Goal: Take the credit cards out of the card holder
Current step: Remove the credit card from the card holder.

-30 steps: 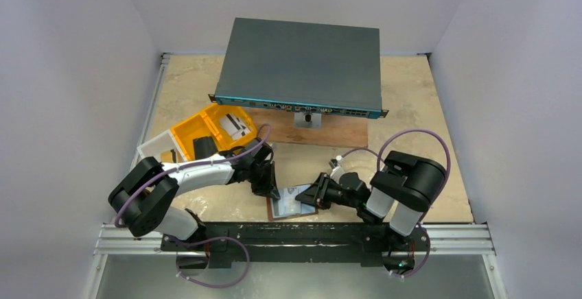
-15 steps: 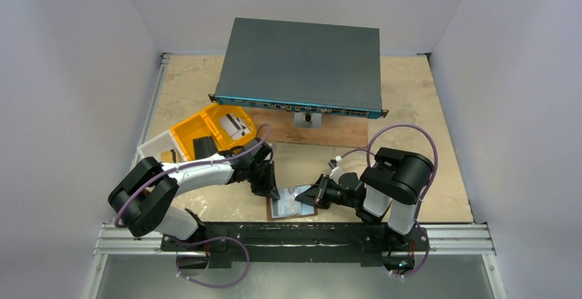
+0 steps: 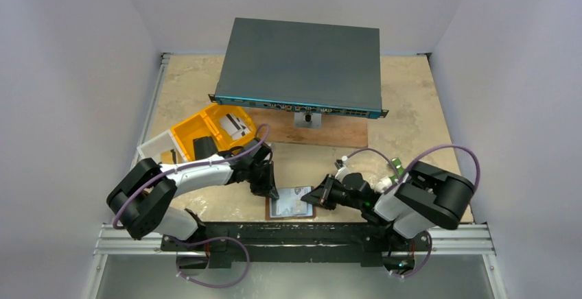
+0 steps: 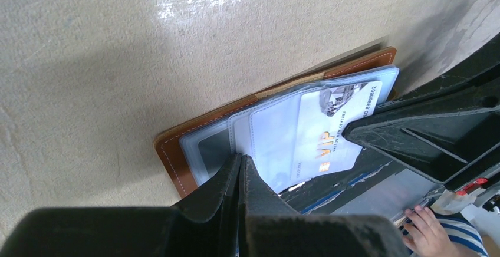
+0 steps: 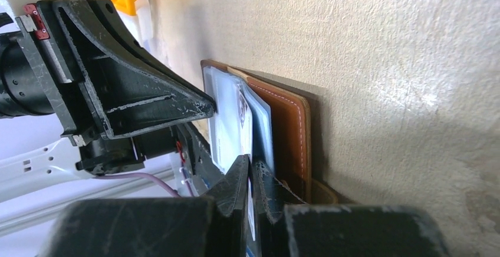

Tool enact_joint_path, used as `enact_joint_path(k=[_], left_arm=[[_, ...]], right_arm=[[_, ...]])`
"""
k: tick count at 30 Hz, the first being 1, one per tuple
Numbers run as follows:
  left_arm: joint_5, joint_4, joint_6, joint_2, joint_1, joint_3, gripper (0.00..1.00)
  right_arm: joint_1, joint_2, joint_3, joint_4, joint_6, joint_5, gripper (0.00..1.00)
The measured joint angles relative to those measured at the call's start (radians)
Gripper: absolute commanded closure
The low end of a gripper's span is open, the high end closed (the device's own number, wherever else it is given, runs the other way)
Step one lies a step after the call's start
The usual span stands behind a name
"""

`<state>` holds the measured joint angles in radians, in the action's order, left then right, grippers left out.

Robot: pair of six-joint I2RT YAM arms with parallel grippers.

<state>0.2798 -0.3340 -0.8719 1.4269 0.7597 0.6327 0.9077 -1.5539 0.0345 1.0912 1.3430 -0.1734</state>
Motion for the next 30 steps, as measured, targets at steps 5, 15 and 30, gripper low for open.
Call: enact_joint_path(k=[5, 15, 30], left_arm=[[-0.004, -0.001, 0.000, -0.002, 0.000, 0.000, 1.00], [-0.045, -0.034, 0.003, -0.036, -0.001, -0.002, 1.00], [-0.068, -0.156, 0.055, -0.281, -0.032, 0.029, 0.47]], right_arm=[[0.001, 0.163, 0.030, -0.227, -0.047, 0.026, 1.00], [0.001, 0.430, 0.118, -0.600, -0.158, 0.093, 1.00], [0.001, 0.509, 0.227, -0.760, -0.195, 0.077, 1.00]])
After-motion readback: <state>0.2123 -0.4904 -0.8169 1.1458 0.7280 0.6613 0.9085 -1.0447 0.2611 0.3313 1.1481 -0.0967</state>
